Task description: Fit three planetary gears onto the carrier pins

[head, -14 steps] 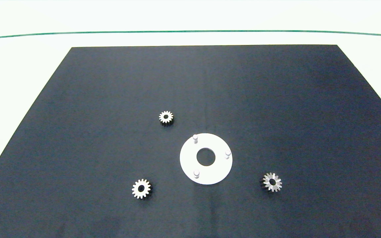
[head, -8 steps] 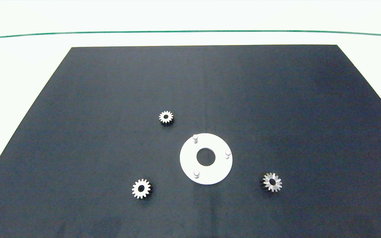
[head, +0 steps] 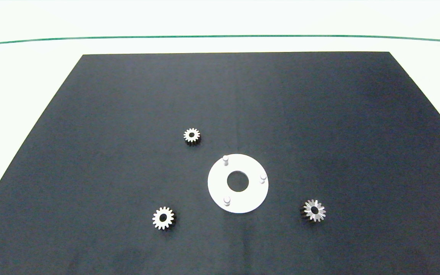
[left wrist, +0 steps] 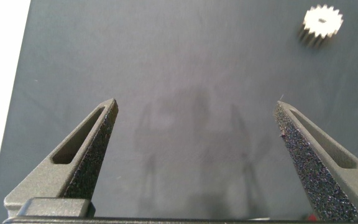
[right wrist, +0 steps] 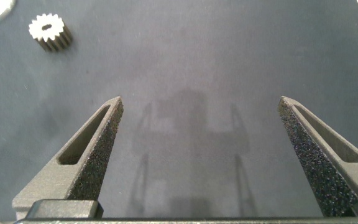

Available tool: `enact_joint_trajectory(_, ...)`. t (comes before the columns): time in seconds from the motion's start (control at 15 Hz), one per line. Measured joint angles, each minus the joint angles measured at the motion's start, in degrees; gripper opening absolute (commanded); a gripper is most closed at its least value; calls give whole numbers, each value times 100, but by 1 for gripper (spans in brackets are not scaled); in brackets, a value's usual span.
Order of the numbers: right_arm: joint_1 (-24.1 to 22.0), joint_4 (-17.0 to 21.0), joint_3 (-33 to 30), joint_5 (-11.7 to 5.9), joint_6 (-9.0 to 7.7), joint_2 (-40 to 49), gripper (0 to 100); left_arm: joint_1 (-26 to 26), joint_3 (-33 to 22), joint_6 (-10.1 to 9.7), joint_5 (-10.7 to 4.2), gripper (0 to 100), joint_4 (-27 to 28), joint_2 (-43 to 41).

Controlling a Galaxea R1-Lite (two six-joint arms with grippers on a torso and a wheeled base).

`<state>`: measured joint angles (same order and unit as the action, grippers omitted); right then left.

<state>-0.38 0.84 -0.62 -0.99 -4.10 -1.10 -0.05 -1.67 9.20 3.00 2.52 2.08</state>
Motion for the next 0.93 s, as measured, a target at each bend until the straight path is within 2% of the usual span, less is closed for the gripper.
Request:
enact_joint_trajectory(0.13,24,1,-183,68,-171,-341,100,7,-496,165,-2,100,323,478)
enact_joint_trajectory(0.27,106,-7,-583,115,-216,-967,100,16,-1239,204,-9,100,653,1221)
enact_joint_trajectory(0.4,244,-16,-1191,167,-235,-1779,100,26,-2231,234,-33,100,996,2214)
enact_joint_trajectory(0.53,425,-22,-1941,191,-286,-2647,100,29,-3510,258,-99,100,1374,3344)
enact_joint_trajectory(0.6,501,-21,-2261,195,-367,-3054,100,29,-4152,273,-179,100,1636,3884)
enact_joint_trajectory(0.73,619,-11,-2793,206,-631,-3834,100,29,-5274,283,-384,100,2336,4902)
enact_joint_trajectory(0.87,817,-5,-3151,213,-955,-4479,100,34,-5976,269,-530,100,2766,5652)
enact_joint_trajectory(0.93,965,-7,-3298,206,-1059,-4782,100,32,-6104,251,-547,100,2810,5864)
